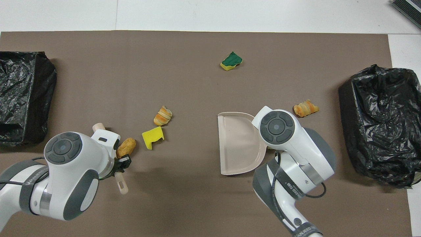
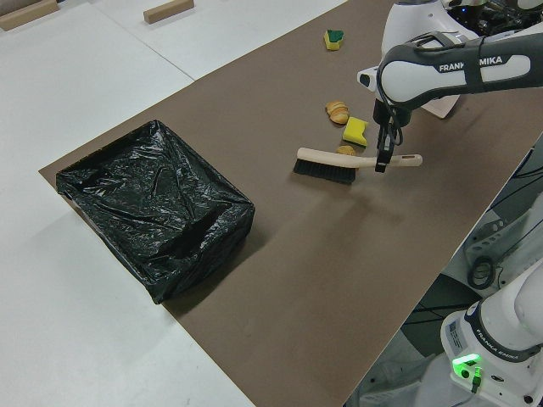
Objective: Sweep and dump trash in bin
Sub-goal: 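Sweep the pieces into the dustpan with the left gripper's brush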
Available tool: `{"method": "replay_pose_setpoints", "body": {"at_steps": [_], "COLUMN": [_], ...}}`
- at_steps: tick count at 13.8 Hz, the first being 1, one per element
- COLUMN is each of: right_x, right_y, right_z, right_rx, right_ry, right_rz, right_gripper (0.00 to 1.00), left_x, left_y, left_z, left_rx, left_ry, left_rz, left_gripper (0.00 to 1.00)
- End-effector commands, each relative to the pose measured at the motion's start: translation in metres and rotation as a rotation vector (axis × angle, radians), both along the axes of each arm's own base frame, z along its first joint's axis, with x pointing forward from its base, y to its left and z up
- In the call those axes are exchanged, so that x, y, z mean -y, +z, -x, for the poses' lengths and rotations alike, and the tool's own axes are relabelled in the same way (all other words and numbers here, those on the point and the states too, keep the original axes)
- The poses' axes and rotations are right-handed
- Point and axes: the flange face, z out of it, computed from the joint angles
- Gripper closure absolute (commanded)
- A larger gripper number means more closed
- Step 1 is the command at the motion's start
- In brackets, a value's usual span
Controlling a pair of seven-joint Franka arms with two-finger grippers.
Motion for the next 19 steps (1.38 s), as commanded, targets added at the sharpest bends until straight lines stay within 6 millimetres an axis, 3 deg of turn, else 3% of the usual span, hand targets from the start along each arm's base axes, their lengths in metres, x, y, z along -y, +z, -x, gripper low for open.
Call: {"method": "replay_pose_setpoints", "body": {"at_steps": [1,6,9,13,16,19], "right_x": [-0.008,-0.01,-0.012,-0.012,-0.012,-0.011], "right_y": [-0.001,-0.001,-0.001,-0.002,-0.002,-0.002], "right_z": [0.013,0.014,0.015,0.016,0.016,0.016], "right_rx": [0.015,0.01,0.003,0.003,0.003,0.001], "right_ry": [0.0,-0.031,-0.041,-0.06,-0.062,-0.064], "right_rz": [-0.008,-0.03,-0.045,-0.045,-0.045,-0.043], "right_gripper": [1.0,1.0,1.0,1.0,1.0,1.0], "left_x": [0.013,0.037,0.069,0.129,0.187,0.245], "left_y": [-0.02,-0.012,-0.011,-0.006,-0.006,0.018], "left_z": [-0.026,-0.04,-0.026,0.006,0.038,0.061], "left_rx": [0.038,0.096,0.09,0.092,0.097,0.137], "left_ry": [-0.011,-0.44,-0.603,-0.705,-0.686,-0.699], "left_rz": [0.033,0.102,0.115,0.143,0.219,0.255], "left_gripper": [1.0,1.0,1.0,1.0,1.0,1.0]}}
